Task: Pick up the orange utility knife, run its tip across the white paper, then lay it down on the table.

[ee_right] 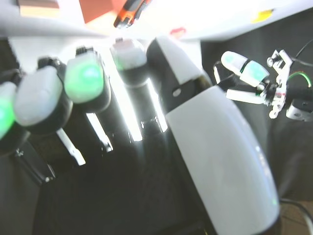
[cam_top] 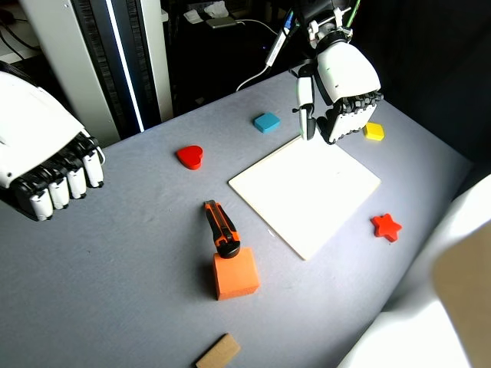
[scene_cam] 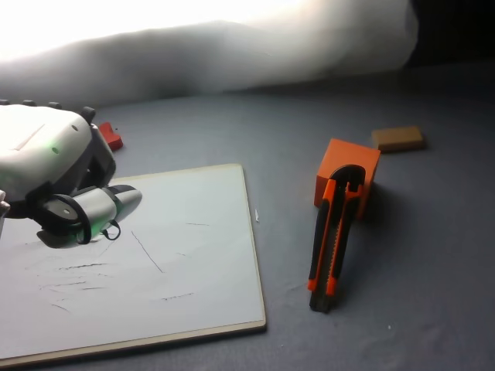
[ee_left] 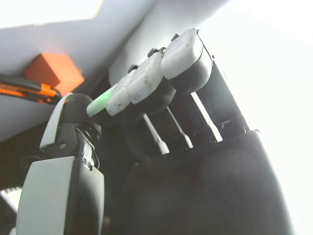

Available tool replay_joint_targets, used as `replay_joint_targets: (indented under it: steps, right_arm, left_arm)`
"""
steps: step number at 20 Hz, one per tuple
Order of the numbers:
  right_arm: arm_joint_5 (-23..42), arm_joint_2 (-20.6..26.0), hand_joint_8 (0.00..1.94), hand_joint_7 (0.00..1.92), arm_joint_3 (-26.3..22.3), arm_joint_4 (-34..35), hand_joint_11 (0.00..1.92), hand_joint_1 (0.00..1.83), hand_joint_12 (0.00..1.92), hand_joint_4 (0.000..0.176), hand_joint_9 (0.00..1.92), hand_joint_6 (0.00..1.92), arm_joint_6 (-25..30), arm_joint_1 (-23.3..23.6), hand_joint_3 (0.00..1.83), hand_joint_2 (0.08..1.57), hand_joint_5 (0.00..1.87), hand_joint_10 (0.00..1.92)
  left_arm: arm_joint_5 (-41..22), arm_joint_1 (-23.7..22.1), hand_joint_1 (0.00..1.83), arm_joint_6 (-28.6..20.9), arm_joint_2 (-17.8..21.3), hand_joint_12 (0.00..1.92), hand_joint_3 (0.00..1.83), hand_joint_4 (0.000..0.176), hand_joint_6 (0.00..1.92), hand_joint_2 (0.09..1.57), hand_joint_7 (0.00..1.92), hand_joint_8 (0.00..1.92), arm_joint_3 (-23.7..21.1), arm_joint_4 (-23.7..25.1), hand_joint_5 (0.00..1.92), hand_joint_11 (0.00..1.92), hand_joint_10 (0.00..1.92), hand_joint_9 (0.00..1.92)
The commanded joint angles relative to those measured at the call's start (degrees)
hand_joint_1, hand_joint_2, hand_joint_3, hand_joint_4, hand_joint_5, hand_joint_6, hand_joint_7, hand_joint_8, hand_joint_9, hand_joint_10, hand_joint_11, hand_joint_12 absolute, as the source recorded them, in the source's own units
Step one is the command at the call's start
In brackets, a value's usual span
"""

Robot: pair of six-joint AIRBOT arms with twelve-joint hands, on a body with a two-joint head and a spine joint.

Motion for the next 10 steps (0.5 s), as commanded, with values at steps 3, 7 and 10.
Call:
replay_joint_targets:
  steps: [3, 7, 10]
  right_arm:
    - [4.7, -0.9, 0.00, 0.27, 1.0, -0.3, 0.00, 0.00, 1.09, 0.000, 0.19, 0.08, -1.8, 0.1, 0.02, 1.26, 0.19, 0.21]
    - [11.0, -2.8, 0.00, 0.25, 3.5, -2.2, 0.00, 0.02, 1.09, 0.000, 0.21, 0.03, -6.9, -0.6, 0.00, 1.27, 0.21, 0.15]
    - [19.1, -5.4, 0.00, 0.21, 7.2, -9.2, 0.00, 0.03, 0.91, 0.000, 0.18, 0.01, -6.9, -1.8, 0.00, 1.27, 0.17, 0.10]
  left_arm:
    - [-7.0, 0.6, 0.02, 0.1, 0.1, 1.14, 0.00, 0.017, 0.00, 1.34, 0.34, 0.00, -0.2, 2.5, 0.11, 0.00, 0.16, 0.38]
    - [-10.4, 2.5, 0.07, 0.7, -0.1, 1.15, 0.00, 0.018, 0.00, 1.33, 0.35, 0.00, -0.8, 1.5, 0.12, 0.00, 0.12, 0.39]
    - [-10.4, 4.5, 0.07, -0.3, -0.1, 1.15, 0.00, 0.017, 0.00, 1.33, 0.35, 0.00, -1.1, 1.5, 0.13, 0.00, 0.10, 0.40]
